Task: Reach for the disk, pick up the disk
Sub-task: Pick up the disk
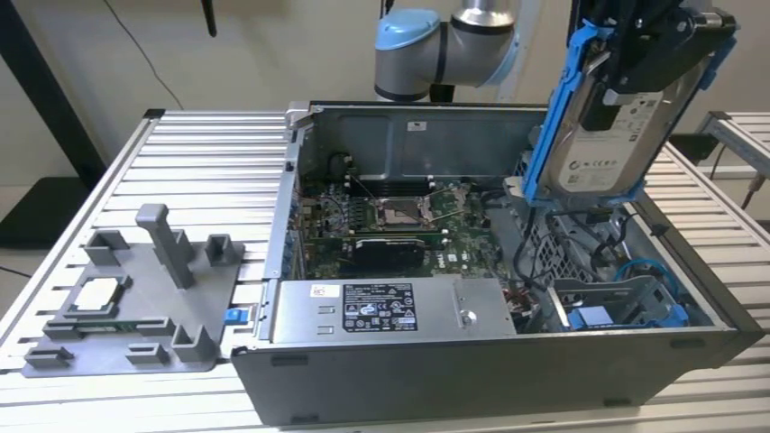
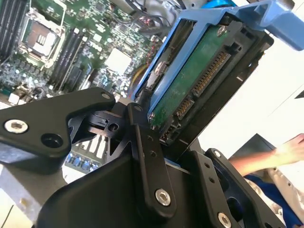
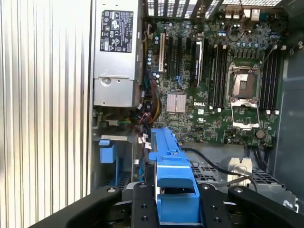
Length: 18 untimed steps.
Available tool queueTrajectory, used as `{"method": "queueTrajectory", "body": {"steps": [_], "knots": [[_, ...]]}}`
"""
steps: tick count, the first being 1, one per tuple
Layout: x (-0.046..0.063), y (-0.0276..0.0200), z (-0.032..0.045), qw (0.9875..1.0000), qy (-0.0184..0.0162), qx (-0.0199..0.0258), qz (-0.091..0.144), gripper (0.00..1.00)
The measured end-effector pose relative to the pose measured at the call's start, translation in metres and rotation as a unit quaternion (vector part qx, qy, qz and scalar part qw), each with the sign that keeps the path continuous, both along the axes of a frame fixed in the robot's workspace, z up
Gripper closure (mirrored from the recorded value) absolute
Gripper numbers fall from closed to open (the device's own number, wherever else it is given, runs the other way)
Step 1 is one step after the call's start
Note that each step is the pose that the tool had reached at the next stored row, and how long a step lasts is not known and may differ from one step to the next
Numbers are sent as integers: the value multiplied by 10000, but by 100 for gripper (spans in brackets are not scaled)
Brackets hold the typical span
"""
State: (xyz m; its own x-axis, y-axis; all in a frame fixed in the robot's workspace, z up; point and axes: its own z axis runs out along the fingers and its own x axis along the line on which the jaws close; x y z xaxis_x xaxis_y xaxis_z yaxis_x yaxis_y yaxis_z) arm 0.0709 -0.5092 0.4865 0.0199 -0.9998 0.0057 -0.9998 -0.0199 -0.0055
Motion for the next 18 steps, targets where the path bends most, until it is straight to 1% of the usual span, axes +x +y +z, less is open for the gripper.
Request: {"method": "queueTrajectory", "body": {"steps": [6,10,13,18], "knots": [[0,-221,-20,10000,0,0,-22,100],[0,-359,-78,10000,0,0,-30,100],[2,-433,-134,10000,-4,0,-35,100],[37,-519,-223,10000,-5,0,-37,100]]}}
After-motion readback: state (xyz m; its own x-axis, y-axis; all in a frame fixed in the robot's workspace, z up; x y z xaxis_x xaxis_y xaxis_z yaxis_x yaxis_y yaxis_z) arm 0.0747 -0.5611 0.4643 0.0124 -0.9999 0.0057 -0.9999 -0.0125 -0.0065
